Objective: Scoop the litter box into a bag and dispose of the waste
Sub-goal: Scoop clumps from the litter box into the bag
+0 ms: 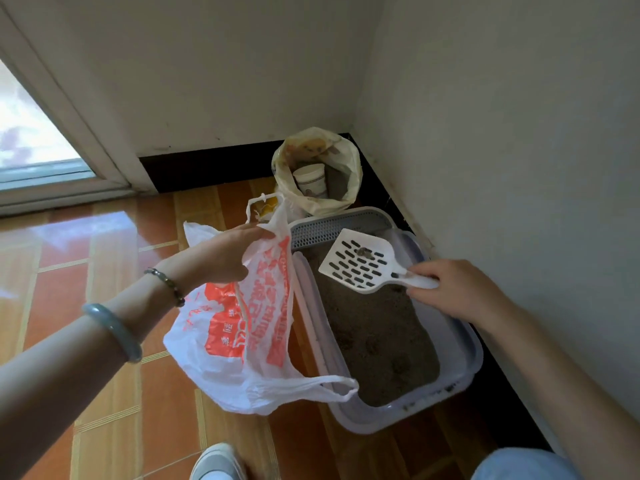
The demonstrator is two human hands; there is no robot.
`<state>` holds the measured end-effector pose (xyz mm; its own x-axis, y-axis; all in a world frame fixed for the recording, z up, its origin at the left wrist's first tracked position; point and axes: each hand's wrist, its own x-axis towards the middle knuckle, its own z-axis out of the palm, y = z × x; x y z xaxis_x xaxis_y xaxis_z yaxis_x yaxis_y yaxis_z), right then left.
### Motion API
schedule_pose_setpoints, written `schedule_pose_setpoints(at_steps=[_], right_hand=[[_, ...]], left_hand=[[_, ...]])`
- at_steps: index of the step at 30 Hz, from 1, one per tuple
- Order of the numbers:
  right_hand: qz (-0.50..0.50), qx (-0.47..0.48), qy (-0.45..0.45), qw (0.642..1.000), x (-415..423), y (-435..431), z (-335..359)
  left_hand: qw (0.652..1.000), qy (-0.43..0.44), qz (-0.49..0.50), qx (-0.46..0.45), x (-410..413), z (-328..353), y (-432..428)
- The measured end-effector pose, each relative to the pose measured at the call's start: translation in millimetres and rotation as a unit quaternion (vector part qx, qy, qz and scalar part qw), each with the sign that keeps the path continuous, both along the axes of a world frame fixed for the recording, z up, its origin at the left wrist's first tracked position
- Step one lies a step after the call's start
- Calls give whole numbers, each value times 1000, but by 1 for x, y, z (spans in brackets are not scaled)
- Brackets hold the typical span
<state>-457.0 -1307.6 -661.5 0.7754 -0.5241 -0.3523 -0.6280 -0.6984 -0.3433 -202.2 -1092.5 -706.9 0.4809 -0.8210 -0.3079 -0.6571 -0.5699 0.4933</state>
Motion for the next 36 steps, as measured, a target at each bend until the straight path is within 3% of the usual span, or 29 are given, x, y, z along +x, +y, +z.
schedule_pose_setpoints(at_steps=[3,7,15,23,28,36], right_hand=[[54,-1,34,998,19,23,27],[155,-75,76,982,52,51,46],[304,-288,67,906,94,107,29],[259,-283,15,923,82,96,16],[178,-210,16,961,71,57,19],[20,-103,125,987,38,-3,-9]], left_hand=[[999,30,-3,15,4,-1,2],[996,85,1,12,12,0,7],[992,122,-1,16,10,3,16],[991,134,2,12,13,-4,18],[994,109,-9,30,12,-7,15],[987,55,-95,118,1,-22,13]])
